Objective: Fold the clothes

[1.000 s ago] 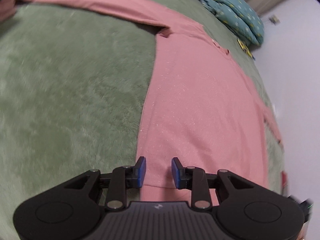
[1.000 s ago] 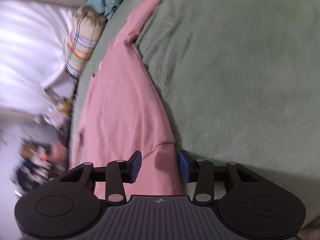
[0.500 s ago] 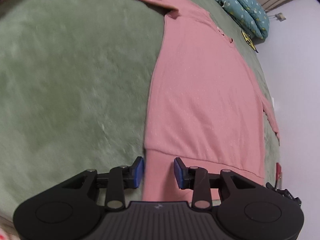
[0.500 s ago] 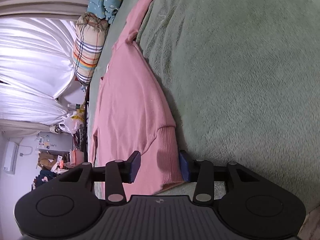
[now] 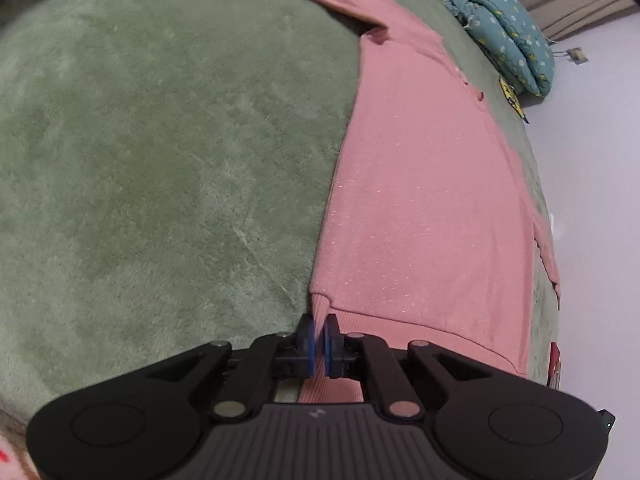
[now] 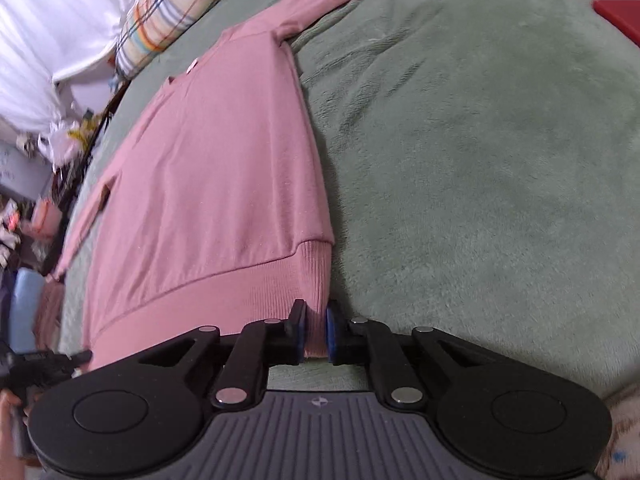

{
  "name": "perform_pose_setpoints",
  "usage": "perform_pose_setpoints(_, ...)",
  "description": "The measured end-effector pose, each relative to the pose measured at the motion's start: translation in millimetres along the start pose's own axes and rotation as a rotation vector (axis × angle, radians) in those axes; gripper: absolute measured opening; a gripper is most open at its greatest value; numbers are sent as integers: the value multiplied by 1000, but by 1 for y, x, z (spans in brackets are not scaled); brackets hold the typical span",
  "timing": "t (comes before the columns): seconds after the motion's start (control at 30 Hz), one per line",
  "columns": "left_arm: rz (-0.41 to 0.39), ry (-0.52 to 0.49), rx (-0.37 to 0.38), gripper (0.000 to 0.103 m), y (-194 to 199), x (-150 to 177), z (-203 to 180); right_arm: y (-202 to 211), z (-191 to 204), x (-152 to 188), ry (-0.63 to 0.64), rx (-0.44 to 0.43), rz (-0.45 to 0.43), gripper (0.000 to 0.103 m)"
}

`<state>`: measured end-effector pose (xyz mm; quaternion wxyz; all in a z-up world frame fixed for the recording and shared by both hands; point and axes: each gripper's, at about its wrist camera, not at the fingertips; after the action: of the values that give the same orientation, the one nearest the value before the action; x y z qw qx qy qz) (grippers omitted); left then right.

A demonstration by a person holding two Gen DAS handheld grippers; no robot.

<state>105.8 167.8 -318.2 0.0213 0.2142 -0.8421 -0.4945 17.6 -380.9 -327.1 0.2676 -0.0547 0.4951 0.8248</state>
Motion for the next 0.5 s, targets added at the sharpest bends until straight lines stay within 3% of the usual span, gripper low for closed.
perform_pose_setpoints(0.1, -14, -3, -22, 11, 7, 2, 3, 12, 0, 3, 41, 37, 13, 15)
perform_pose_setpoints(0.17, -44, 9, -33, 15, 19, 1, 6, 23, 9, 5, 104, 121, 2, 15)
perform_pose_setpoints(0.27, -93, 45, 3, 27, 42, 0, 12, 38, 22, 7, 194, 239, -15, 17)
perform_pose_setpoints(0.33, -161, 75, 62, 36, 64, -4, 16, 42, 33, 2, 239, 262, -49, 17)
perform_pose_setpoints(0.43, -264, 115, 135, 41, 86, -10, 20, 49, 88, -18, 387, 201, -160, 19)
perform_pose_setpoints(0.5, -337, 143, 201, 42, 103, -16, 25, 38, 139, -30, 522, 121, -211, 31)
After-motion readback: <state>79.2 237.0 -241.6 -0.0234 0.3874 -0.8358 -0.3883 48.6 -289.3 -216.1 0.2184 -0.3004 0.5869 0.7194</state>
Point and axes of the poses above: each gripper's, at about its wrist camera, not at the fingertips, and y roughly against the way its jaws point, z to its left, x to its underside, and after that the axes turned 5 degrees about y, right-handed
